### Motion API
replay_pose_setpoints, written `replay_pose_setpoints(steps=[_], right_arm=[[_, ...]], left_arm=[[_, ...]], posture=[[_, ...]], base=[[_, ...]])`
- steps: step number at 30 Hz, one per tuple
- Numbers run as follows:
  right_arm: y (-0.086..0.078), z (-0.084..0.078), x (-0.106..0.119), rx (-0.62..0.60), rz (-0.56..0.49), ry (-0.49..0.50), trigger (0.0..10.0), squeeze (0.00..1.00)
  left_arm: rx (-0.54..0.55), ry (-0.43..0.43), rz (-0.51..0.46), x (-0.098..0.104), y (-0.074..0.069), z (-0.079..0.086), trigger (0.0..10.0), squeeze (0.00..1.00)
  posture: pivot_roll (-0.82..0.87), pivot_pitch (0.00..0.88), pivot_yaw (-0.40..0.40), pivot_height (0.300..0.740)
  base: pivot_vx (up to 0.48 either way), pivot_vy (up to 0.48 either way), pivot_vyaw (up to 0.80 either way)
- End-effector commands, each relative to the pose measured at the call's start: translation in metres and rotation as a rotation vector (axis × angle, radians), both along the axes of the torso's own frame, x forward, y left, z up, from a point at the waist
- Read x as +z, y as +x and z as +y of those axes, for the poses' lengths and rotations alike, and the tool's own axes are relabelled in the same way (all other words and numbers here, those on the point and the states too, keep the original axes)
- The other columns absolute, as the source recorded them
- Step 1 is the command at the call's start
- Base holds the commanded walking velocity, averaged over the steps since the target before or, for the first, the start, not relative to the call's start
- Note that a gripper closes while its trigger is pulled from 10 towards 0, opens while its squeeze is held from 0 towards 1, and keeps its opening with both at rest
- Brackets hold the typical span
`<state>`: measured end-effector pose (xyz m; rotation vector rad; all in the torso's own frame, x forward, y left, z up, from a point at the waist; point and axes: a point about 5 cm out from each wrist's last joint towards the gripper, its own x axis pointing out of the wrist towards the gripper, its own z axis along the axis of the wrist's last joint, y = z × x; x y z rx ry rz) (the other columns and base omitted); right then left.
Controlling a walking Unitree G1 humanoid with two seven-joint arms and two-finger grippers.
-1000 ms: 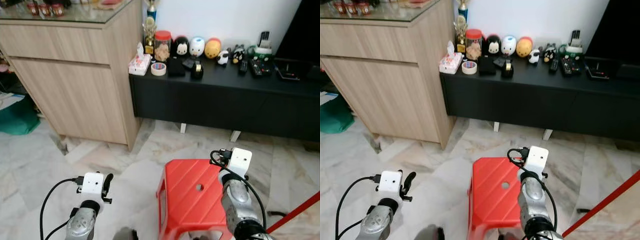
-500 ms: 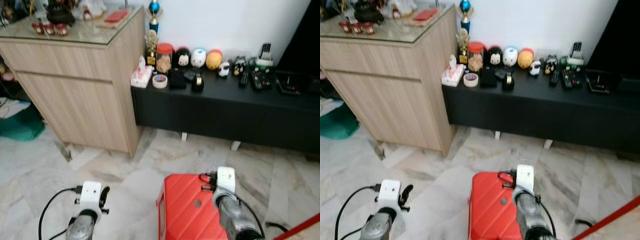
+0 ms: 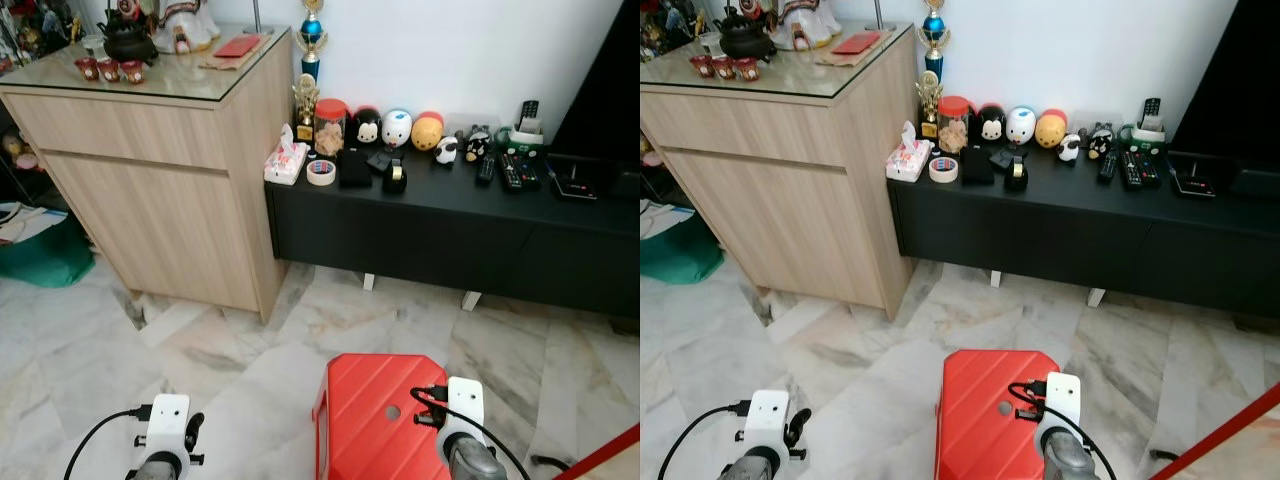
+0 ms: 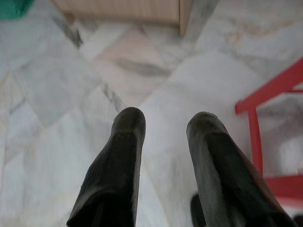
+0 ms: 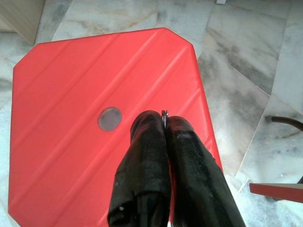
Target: Hang keys on a hook
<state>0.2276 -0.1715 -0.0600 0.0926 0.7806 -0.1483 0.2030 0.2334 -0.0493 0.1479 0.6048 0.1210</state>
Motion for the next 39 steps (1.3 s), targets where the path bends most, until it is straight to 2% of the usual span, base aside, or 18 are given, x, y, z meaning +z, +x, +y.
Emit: replay_pose_setpoints(steps=[1,7,11,21,34,39], right_arm=[[0.0,-0.001,0.0,0.002,0.003,-0.004,10.0,0.0],[-0.012,-0.004,-0.008,0.0,0.061,-0.006,10.0,0.0],[-0.023,-0.008,-0.014,-0.002,0.096,-0.003,10.0,0.0],[-0.034,-0.013,-0.019,-0.012,0.133,-0.006,10.0,0.0],[-0.03,-0.009,-0.018,-0.023,0.124,0.004,10.0,0.0],[-0.031,-0.01,-0.018,-0.022,0.125,0.007,10.0,0.0]], left_arm=[[0.026,-0.007,0.022,-0.004,-0.004,-0.001,10.0,0.0],[0.048,-0.016,0.066,-0.01,-0.01,-0.002,10.0,0.0],[0.093,-0.033,0.127,-0.02,-0.026,0.001,10.0,0.0],[0.108,-0.047,0.21,-0.032,-0.048,-0.003,10.0,0.0],[0.109,-0.055,0.216,-0.034,-0.049,-0.005,10.0,0.0],[0.11,-0.057,0.218,-0.034,-0.049,-0.007,10.0,0.0]], posture=[[0.03,0.0,-0.02,0.74],[0.03,0.0,-0.023,0.74],[0.05,0.0,-0.029,0.74],[0.04,0.0,-0.029,0.74],[0.04,0.0,-0.03,0.74],[0.04,0.0,-0.029,0.74]], base=[[0.0,0.0,0.0],[0.0,0.0,0.0],[0.0,0.0,0.0],[0.0,0.0,0.0],[0.0,0.0,0.0],[-0.261,0.0,0.0]])
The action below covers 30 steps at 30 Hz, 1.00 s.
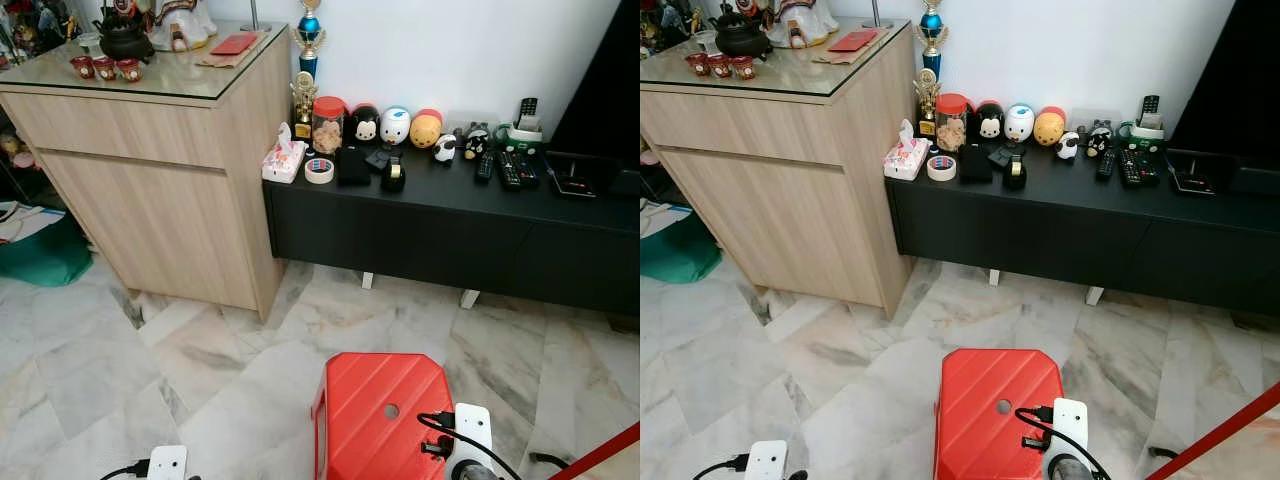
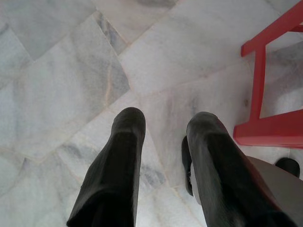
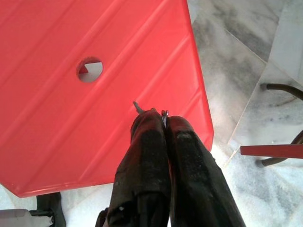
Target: Hang keys on a hook
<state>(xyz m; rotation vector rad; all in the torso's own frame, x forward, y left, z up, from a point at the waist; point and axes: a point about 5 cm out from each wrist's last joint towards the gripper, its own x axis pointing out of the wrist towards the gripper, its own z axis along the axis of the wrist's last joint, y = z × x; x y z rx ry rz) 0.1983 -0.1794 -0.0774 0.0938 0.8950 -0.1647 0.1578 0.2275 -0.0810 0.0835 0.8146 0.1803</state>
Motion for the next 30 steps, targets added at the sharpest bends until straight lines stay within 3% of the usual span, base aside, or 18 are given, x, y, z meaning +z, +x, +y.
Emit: replay_pose_setpoints(steps=[1,26,30], right_arm=[[-0.0021,-0.0022,-0.0011,-0.008,0.012,-0.001,10.0,0.0],[-0.0083,-0.0033,-0.0041,-0.001,0.029,0.0,10.0,0.0],[-0.0092,-0.0035,-0.0045,-0.001,0.031,0.001,10.0,0.0]], left_arm=[[0.02,-0.007,0.015,-0.0025,-0.0038,-0.0013,10.0,0.0],[0.012,-0.014,0.041,-0.0057,-0.009,-0.0042,10.0,0.0],[0.01,-0.011,0.041,-0.0053,-0.008,-0.004,10.0,0.0]], posture=[[0.04,0.0,-0.025,0.74],[0.03,0.0,-0.015,0.74],[0.03,0.0,-0.015,0.74]], base=[[-0.27,0.0,0.0],[-0.291,0.0,0.0],[0.0,0.0,0.0]])
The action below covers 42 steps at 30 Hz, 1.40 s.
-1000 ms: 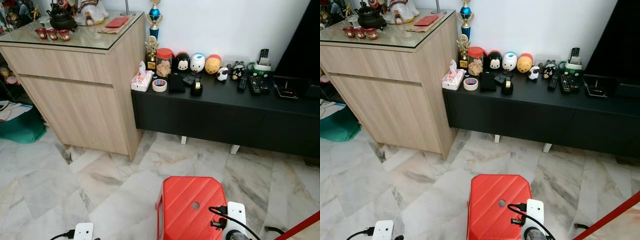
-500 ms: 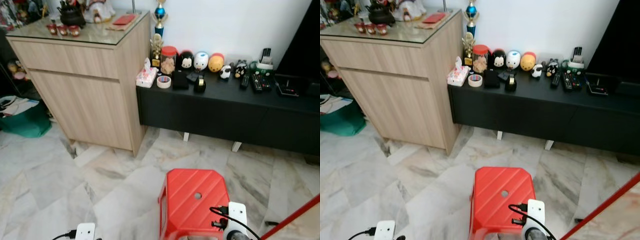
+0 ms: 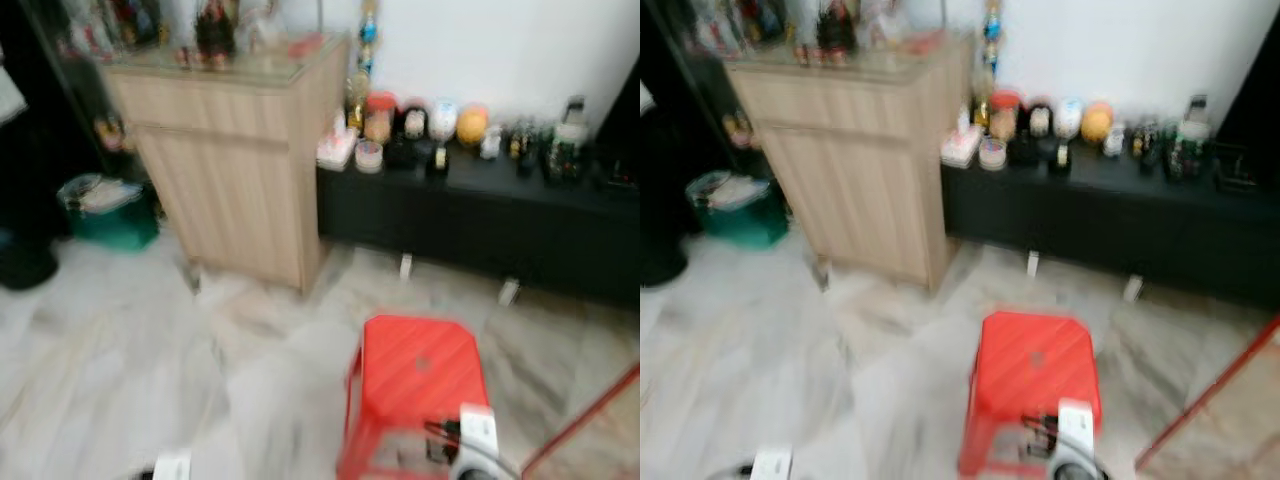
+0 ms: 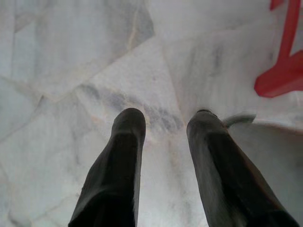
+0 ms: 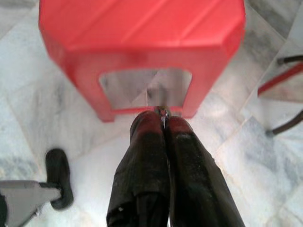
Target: Hang keys on a hook
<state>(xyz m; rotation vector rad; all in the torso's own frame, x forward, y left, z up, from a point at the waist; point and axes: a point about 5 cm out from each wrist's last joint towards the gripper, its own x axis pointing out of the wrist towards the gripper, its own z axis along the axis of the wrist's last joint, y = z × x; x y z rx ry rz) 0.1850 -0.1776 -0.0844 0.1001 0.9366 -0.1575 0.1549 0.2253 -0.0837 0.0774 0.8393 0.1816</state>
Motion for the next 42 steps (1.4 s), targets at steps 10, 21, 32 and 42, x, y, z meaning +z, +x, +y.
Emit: replay_pose_setpoints(steps=[10,21,32,42], right_arm=[[0.0041,-0.0066,0.0026,-0.022,-0.007,-0.011,10.0,0.0],[0.0028,-0.008,0.0018,-0.043,0.011,-0.015,10.0,0.0],[0.0046,-0.0075,0.0028,-0.043,-0.001,-0.016,10.0,0.0],[0.0041,-0.0068,0.0024,-0.053,0.001,-0.015,10.0,0.0]], left_arm=[[0.001,0.002,0.03,-0.0027,-0.0041,-0.0009,10.0,0.0],[-0.012,0.004,0.029,-0.0025,-0.002,-0.0032,10.0,0.0],[-0.01,0.004,0.033,-0.0028,-0.0035,-0.0019,10.0,0.0],[-0.01,0.003,0.028,-0.0023,-0.0026,-0.0017,10.0,0.0]], posture=[[0.03,0.0,-0.021,0.74],[0.03,0.0,-0.019,0.74],[0.04,0.0,-0.016,0.74],[0.04,0.0,-0.014,0.74]], base=[[0.0,0.0,0.0],[0.0,-0.241,-0.33],[0.0,-0.383,-0.27],[0.0,-0.452,0.0]])
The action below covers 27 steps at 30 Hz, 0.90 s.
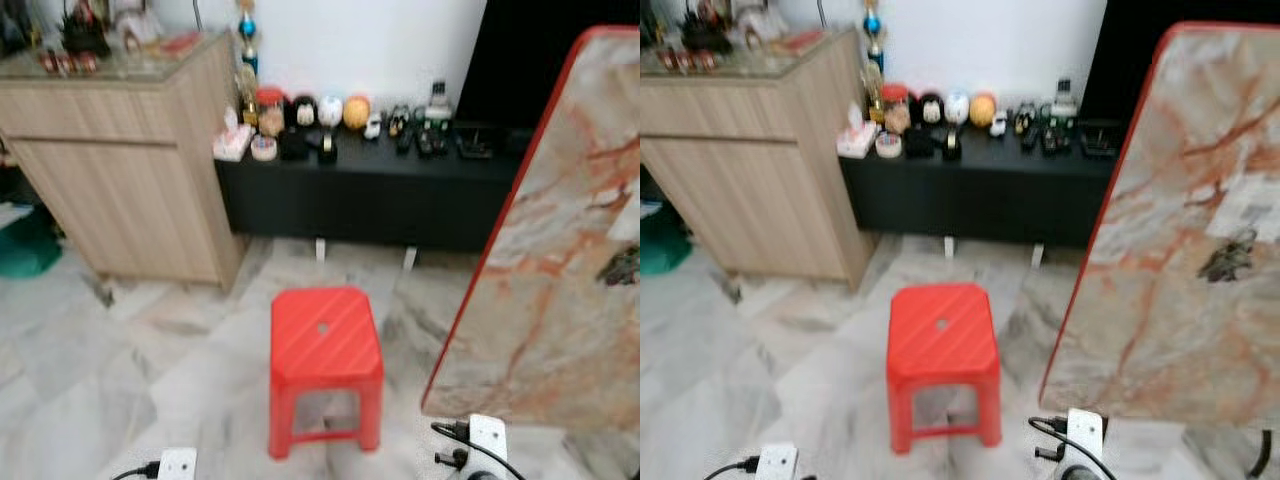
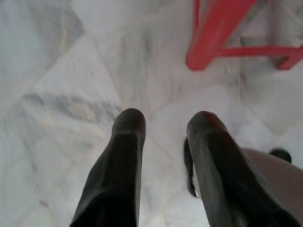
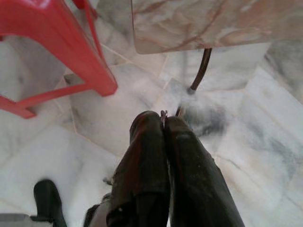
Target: Hang keys on a hook
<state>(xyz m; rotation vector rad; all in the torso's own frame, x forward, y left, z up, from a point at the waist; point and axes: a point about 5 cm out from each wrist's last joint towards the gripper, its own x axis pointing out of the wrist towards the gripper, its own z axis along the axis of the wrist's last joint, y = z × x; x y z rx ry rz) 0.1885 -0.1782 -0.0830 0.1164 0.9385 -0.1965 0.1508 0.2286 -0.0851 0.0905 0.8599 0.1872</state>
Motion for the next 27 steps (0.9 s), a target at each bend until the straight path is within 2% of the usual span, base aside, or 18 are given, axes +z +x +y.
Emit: replay_pose_setpoints(steps=[1,27], right_arm=[[0.0006,-0.0063,0.001,-0.013,-0.003,-0.012,10.0,0.0],[-0.0008,-0.0074,0.0007,-0.026,-0.01,-0.007,10.0,0.0]], left_arm=[[-0.011,-0.01,0.006,-0.0009,0.0016,-0.0052,10.0,0.0],[-0.014,-0.024,0.009,-0.0021,0.001,-0.0094,10.0,0.0]], posture=[[0.04,0.0,-0.014,0.74],[0.03,0.0,-0.018,0.74]], base=[[0.0,-0.345,0.0],[0.0,-0.357,0.0]])
